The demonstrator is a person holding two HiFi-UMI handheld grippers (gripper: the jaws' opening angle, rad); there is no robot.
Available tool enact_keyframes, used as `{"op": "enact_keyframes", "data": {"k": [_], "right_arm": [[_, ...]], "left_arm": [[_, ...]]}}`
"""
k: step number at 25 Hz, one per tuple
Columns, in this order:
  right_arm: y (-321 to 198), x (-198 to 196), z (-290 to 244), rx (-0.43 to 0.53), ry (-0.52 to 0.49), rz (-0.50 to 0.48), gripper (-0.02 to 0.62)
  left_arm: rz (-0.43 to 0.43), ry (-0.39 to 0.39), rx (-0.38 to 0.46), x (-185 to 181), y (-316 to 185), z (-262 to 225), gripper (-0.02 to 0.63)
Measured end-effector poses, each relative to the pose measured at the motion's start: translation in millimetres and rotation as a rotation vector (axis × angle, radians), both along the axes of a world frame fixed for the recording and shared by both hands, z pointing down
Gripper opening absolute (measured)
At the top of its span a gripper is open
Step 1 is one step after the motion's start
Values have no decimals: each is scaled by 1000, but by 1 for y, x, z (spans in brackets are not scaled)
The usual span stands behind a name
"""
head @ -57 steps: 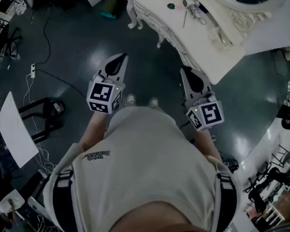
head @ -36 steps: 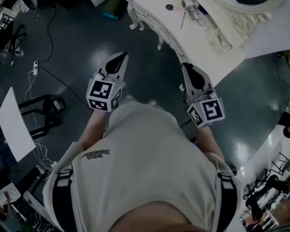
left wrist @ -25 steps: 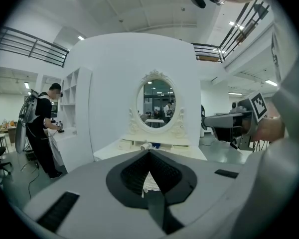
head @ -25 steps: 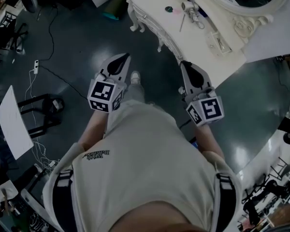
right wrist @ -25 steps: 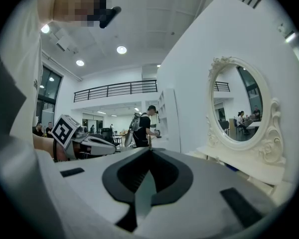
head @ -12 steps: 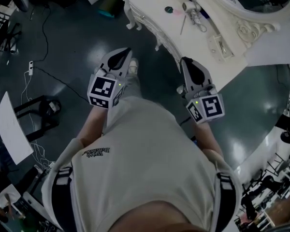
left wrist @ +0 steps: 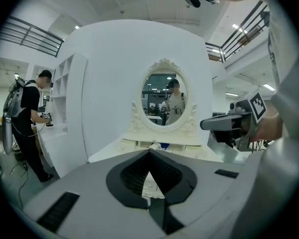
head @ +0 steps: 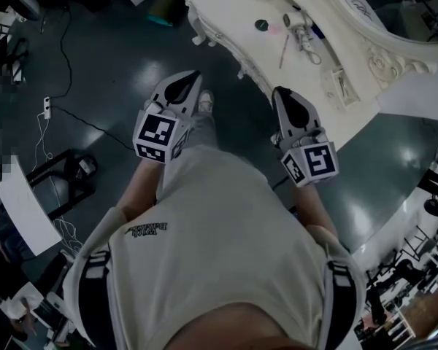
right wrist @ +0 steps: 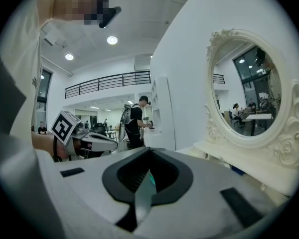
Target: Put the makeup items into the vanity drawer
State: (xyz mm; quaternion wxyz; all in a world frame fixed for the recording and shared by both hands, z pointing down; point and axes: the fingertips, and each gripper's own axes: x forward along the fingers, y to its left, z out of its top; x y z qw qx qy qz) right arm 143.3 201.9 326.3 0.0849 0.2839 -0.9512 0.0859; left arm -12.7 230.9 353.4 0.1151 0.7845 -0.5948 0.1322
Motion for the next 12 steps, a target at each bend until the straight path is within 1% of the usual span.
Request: {"op": "enact_keyframes", "data": {"k": [8, 12], "right_arm": [[-72, -46, 2, -41, 25, 39, 3], [-111, -76, 1, -37, 44, 56, 3]], "left_arm": [[40, 0, -25, -49, -78, 0, 14], [65, 9, -25, -78, -117, -1, 14]]}}
